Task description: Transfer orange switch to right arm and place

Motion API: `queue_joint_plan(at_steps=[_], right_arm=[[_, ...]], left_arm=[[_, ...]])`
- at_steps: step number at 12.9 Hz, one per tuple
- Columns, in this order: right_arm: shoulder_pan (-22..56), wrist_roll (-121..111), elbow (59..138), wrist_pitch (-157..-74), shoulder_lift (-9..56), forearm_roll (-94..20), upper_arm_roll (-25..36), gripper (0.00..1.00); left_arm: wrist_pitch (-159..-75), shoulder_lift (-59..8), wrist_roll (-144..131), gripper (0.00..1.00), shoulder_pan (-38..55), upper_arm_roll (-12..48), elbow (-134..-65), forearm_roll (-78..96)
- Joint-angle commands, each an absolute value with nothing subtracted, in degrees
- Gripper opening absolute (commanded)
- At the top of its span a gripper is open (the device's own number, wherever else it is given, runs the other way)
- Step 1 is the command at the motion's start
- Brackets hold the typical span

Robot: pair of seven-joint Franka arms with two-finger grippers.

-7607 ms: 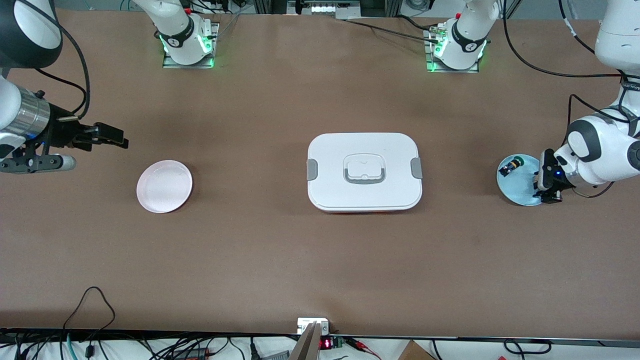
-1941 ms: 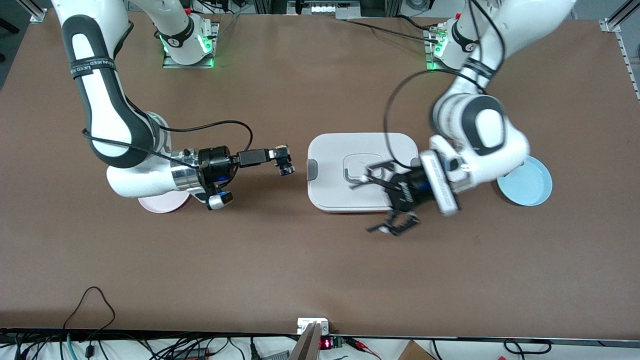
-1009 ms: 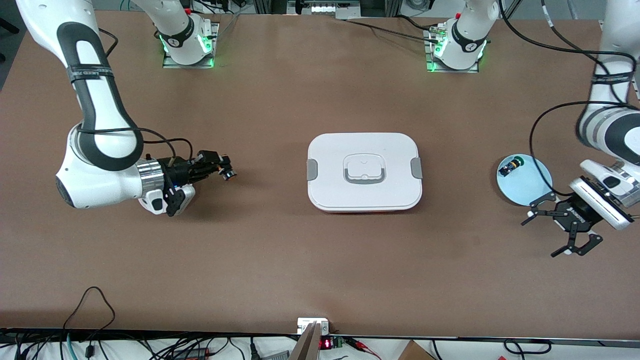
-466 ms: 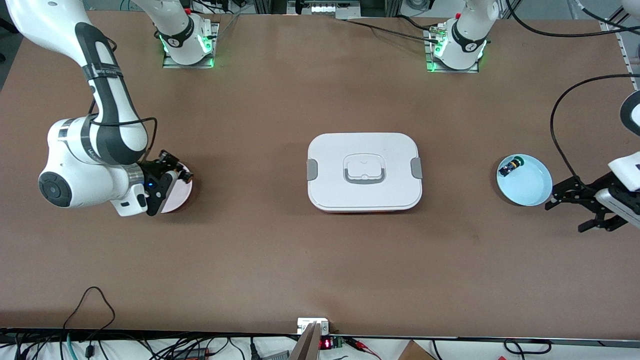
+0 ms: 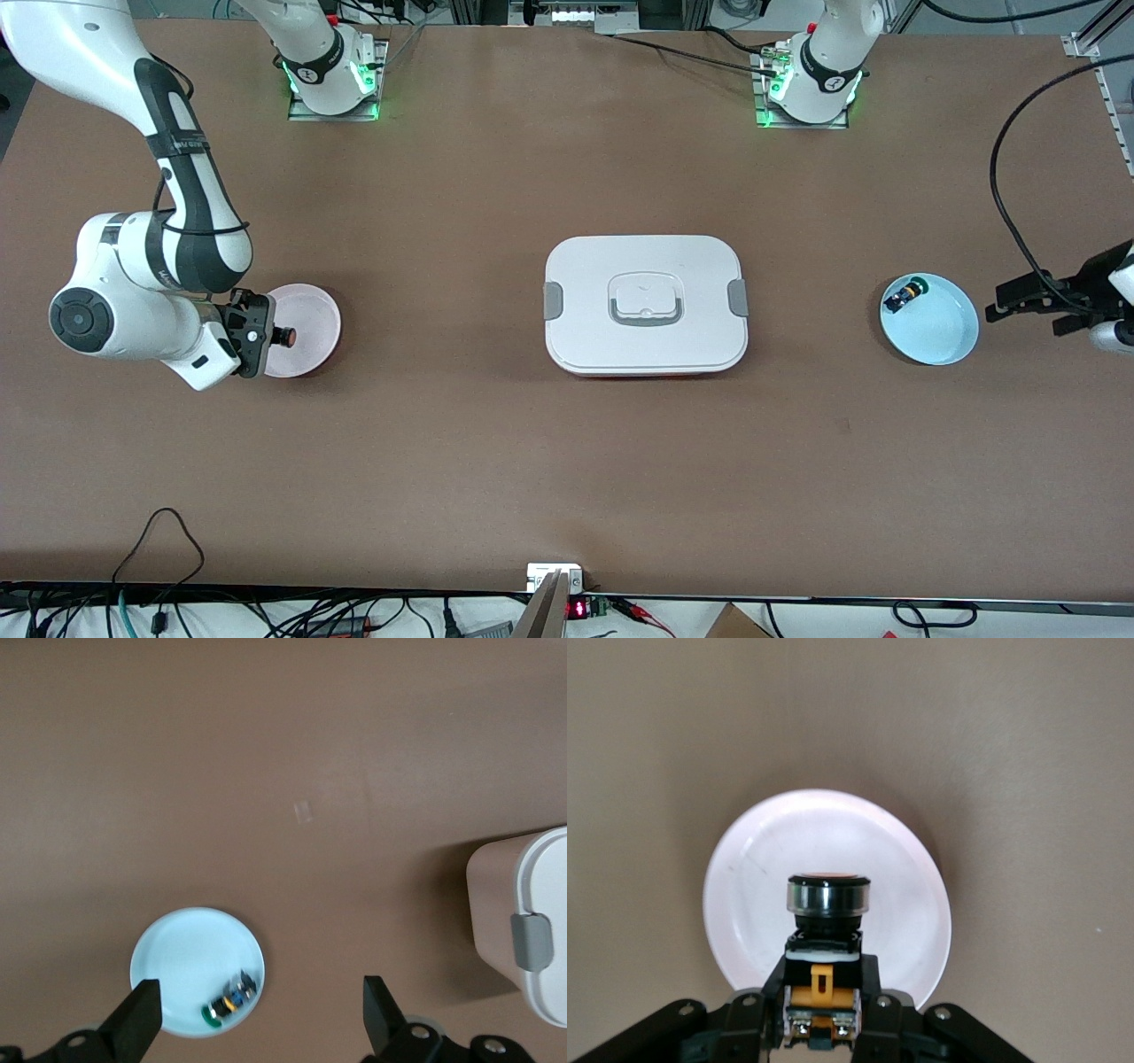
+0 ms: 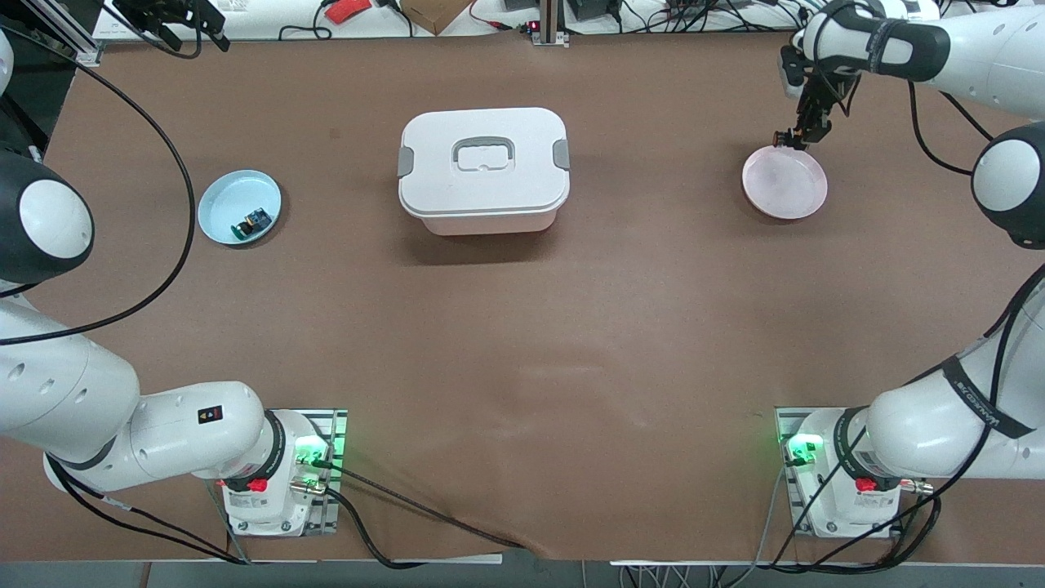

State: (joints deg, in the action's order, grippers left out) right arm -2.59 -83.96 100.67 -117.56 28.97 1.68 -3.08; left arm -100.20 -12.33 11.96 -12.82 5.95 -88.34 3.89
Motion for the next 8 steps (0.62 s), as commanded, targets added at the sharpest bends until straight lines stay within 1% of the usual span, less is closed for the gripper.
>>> queue_joint_plan(at_steps=[1, 2, 4, 6, 8], right_arm=[[-3.5, -88.2, 106.9, -124.4, 27.2, 2.7, -3.9, 0.21], [-3.5, -89.2, 108.4, -127.0, 27.2, 2.7, -3.9, 0.21], [-3.5, -89.6, 110.1, -129.3, 27.3, 2.8, -3.9, 0.21], [-3.5, -90.8, 111.8, -131.0, 27.5, 2.8, -3.9, 0.21], [-3.6, -91.0, 114.9, -134.5, 27.5, 2.8, -3.8, 0.21]], left_arm=[[-93.5, -8.5, 1.6, 1.00, -10.3, 5.2, -88.5, 0.7], [-92.0, -7.0, -2.7, 1.00, -9.1, 4.9, -89.5, 0.8], [-90.4, -4.2, -7.9, 1.00, -8.1, 4.8, -91.2, 0.7], [-89.1, -3.9, -7.7, 1.00, -8.2, 4.7, -91.2, 0.7], [-89.4, -4.0, -7.5, 1.00, -8.3, 4.7, -91.1, 0.7]])
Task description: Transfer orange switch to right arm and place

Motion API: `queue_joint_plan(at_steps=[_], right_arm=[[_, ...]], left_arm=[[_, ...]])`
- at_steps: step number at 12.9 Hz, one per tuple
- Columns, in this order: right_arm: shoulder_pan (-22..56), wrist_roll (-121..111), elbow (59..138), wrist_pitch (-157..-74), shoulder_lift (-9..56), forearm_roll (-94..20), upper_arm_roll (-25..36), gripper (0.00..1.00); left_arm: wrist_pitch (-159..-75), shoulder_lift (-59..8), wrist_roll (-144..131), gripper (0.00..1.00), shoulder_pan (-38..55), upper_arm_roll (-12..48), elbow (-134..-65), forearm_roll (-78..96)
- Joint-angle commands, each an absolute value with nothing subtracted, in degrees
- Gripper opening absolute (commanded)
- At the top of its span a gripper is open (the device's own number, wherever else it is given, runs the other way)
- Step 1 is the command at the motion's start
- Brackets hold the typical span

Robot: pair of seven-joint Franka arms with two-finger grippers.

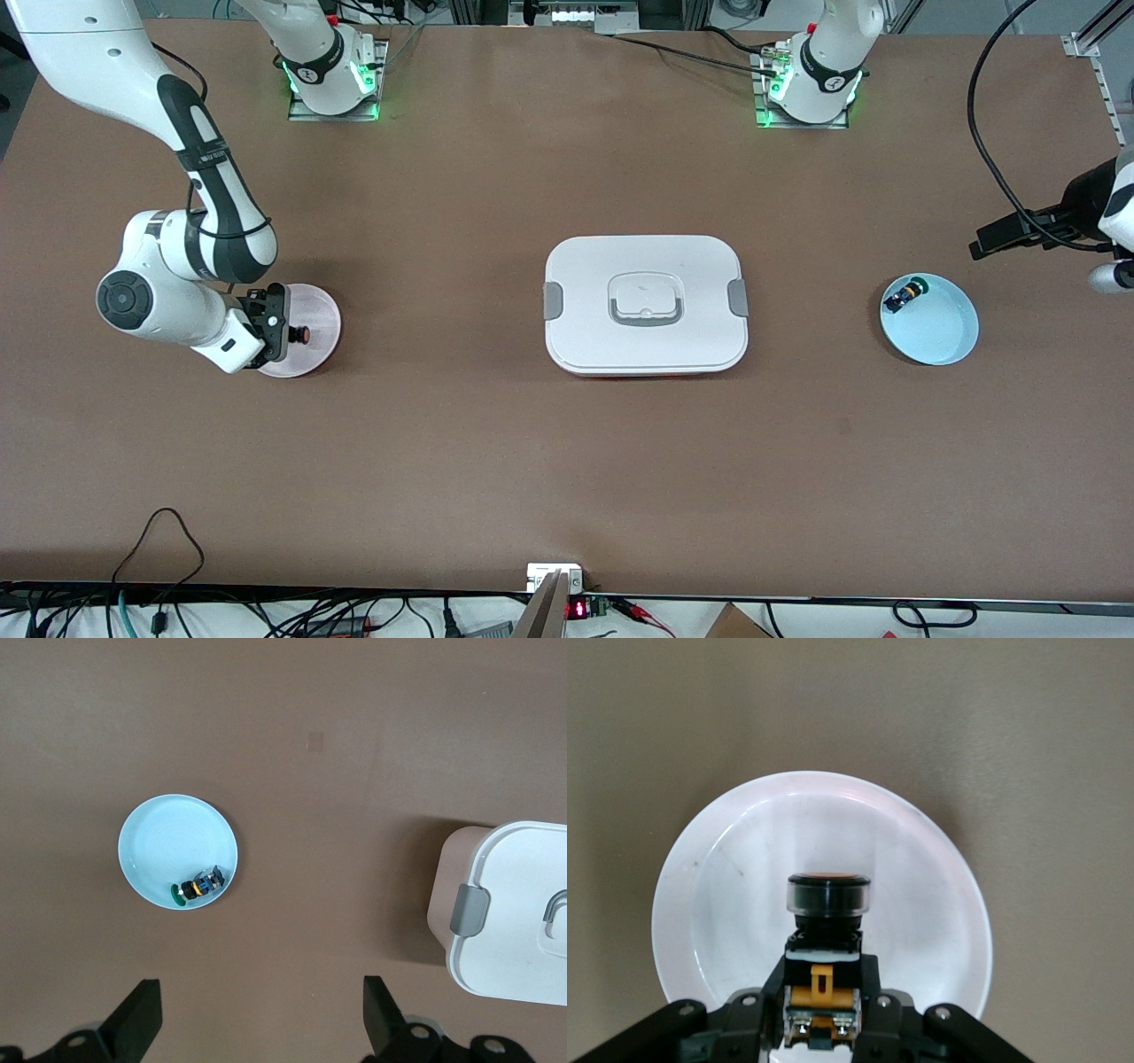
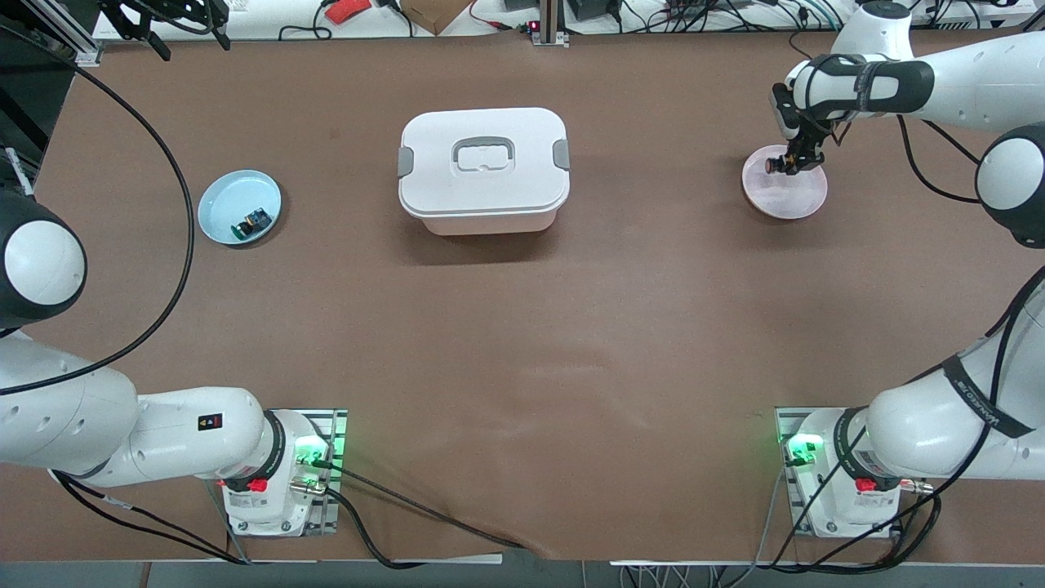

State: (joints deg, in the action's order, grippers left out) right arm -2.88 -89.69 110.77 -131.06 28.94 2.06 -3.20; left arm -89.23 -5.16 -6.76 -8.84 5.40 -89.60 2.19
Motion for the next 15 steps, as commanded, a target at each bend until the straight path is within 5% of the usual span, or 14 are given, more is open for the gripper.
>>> queue_joint_plan(at_steps=[1, 4, 6, 11, 15], right_arm=[[-3.6, -91.0, 115.9, -135.6, 27.5, 2.8, -3.7, 0.21], [-4.2, -91.8, 117.2, -137.0, 27.8, 2.8, -3.5, 0.23], [-4.7, -90.8, 117.0, -136.5, 27.9, 2.2, -3.5, 0.98], [-4.7, -85.3, 113.7, -135.3, 25.2, -3.0, -3.5, 1.00], [-4.1, -69.3, 107.2, -126.2, 23.0, -4.8, -4.0, 1.00]], left_arm=[[-89.5, -4.2, -7.4, 1.00, -8.3, 4.7, -91.1, 0.7], [-89.3, -4.1, -7.6, 1.00, -8.6, 4.7, -90.7, 0.7], [-89.3, -4.0, -7.9, 1.00, -8.7, 4.7, -90.9, 0.8], [-89.6, -4.0, -7.5, 1.00, -8.7, 4.7, -91.2, 1.4], [-89.6, -4.0, -7.5, 1.00, -8.6, 4.7, -90.7, 1.4]])
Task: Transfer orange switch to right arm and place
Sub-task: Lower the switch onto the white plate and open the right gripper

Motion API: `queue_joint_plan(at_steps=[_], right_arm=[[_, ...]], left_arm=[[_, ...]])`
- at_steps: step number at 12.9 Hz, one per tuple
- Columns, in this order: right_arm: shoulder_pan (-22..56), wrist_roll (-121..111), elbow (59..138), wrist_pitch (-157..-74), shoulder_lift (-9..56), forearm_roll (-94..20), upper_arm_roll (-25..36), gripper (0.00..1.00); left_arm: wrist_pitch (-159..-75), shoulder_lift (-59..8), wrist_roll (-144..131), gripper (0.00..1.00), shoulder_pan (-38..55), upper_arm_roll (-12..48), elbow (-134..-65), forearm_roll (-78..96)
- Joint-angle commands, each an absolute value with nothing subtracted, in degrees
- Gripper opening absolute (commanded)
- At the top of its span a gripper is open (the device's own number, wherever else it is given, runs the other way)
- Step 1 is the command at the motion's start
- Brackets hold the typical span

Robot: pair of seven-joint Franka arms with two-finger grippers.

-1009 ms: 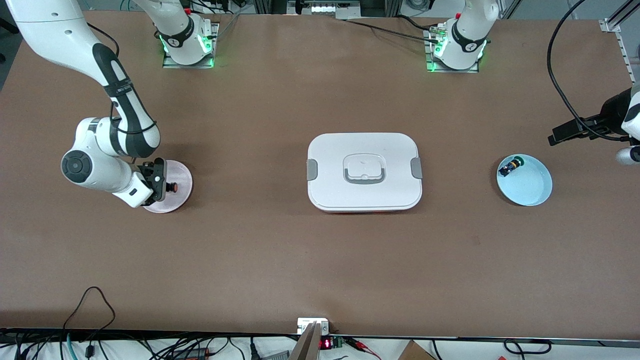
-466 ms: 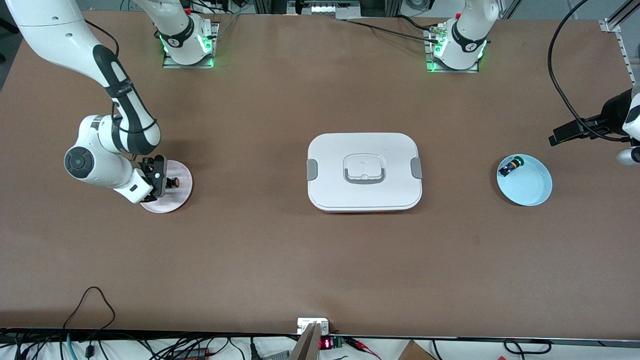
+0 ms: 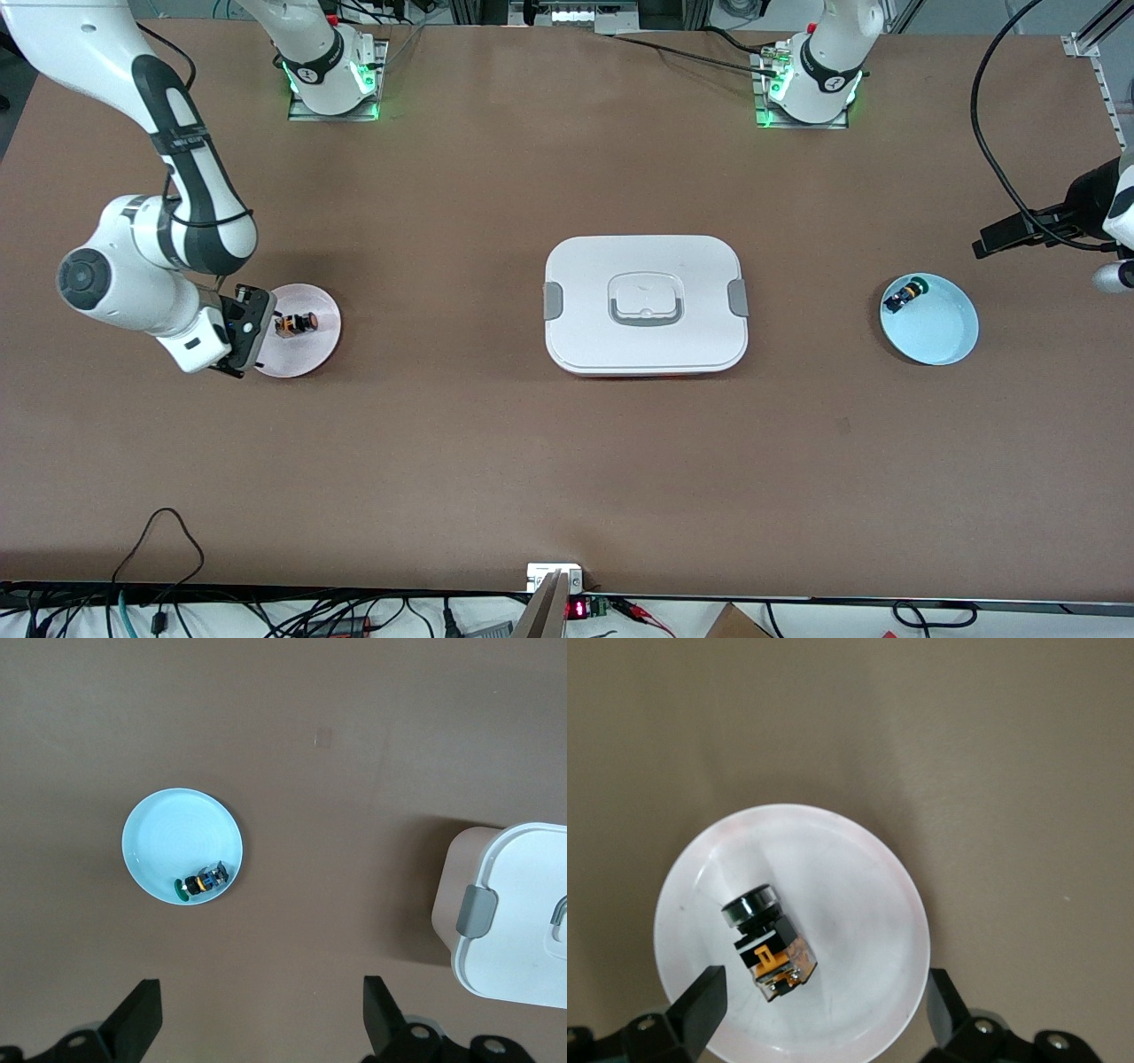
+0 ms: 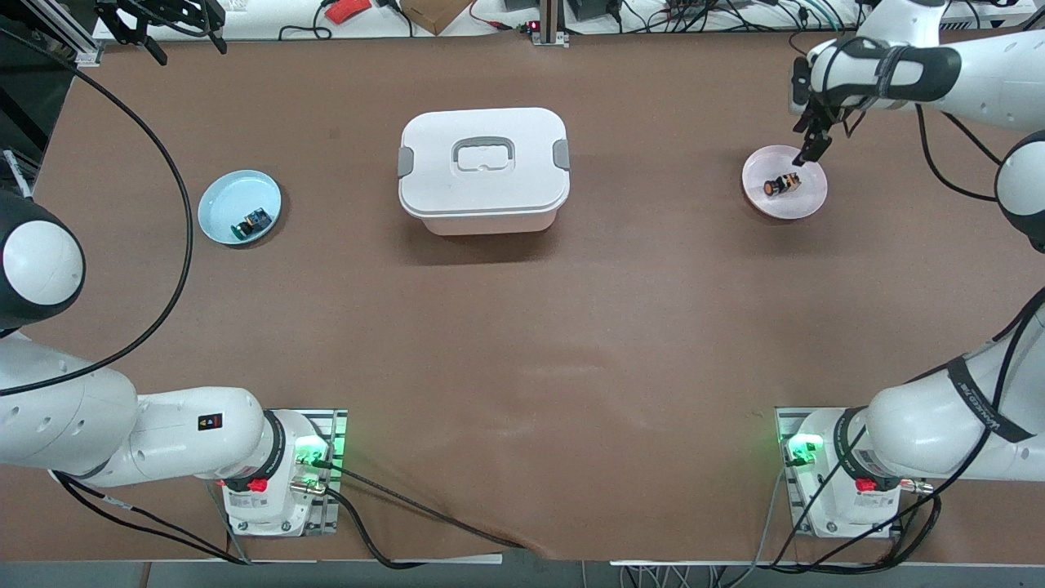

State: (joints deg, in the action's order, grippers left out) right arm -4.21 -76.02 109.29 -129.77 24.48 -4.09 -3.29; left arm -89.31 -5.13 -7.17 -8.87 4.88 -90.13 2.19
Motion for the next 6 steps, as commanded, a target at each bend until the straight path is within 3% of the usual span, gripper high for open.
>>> queue_joint_plan(at_steps=[1, 6], right_arm=[[-3.6, -64.6, 106.6, -125.6, 21.9, -4.8, -4.0, 1.00], [-0.8, -38.7, 101.9, -117.5, 17.9, -6.0, -4.1, 1.00]], left_arm=[[-89.6, -4.0, -7.5, 1.00, -8.6, 4.8, -90.6, 1.4], [-89.6, -4.0, -7.4, 1.00, -8.6, 4.8, -90.5, 1.6]])
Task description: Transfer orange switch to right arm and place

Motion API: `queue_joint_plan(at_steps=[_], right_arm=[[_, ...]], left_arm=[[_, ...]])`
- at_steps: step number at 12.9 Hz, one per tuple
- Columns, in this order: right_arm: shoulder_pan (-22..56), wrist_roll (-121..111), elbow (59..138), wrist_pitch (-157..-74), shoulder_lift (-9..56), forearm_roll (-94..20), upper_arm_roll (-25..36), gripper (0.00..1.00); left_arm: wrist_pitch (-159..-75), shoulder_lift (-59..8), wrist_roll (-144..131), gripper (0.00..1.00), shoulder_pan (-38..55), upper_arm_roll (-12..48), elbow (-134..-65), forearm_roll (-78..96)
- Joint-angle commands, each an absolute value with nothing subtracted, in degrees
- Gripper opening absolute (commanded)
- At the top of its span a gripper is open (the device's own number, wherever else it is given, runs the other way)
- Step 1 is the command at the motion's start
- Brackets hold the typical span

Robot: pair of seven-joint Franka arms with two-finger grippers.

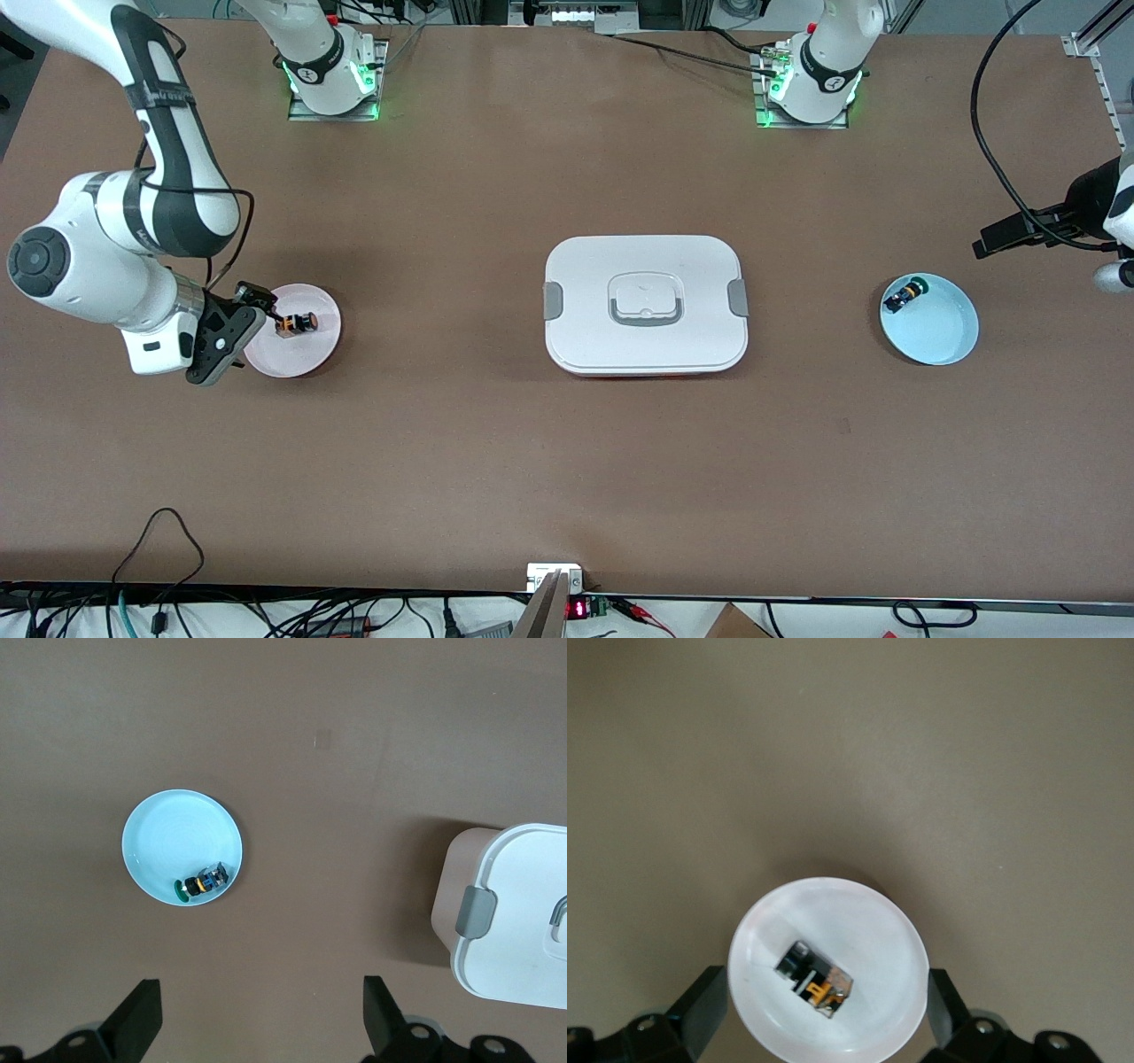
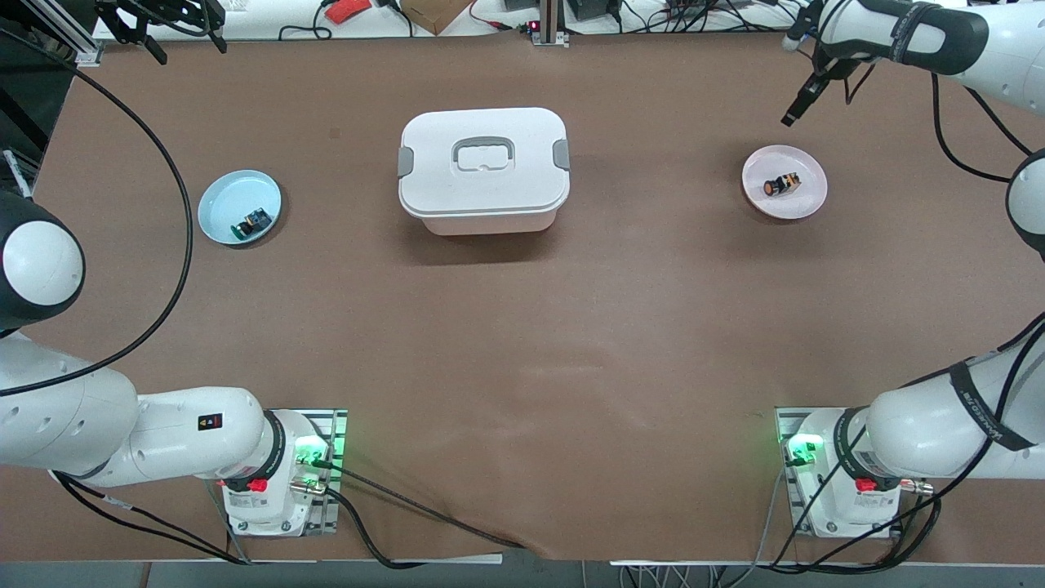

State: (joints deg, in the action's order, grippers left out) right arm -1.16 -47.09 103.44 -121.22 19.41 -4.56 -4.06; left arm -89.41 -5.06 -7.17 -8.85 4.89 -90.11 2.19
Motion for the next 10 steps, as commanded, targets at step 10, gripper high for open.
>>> queue_joint_plan(at_steps=[10], right_arm=[[2.3, -6.6, 83.0, -92.1, 17.8, 0.4, -3.6, 1.00]], left_arm=[[-89.6, -4.0, -7.4, 1.00, -8.6, 4.8, -90.5, 1.8]])
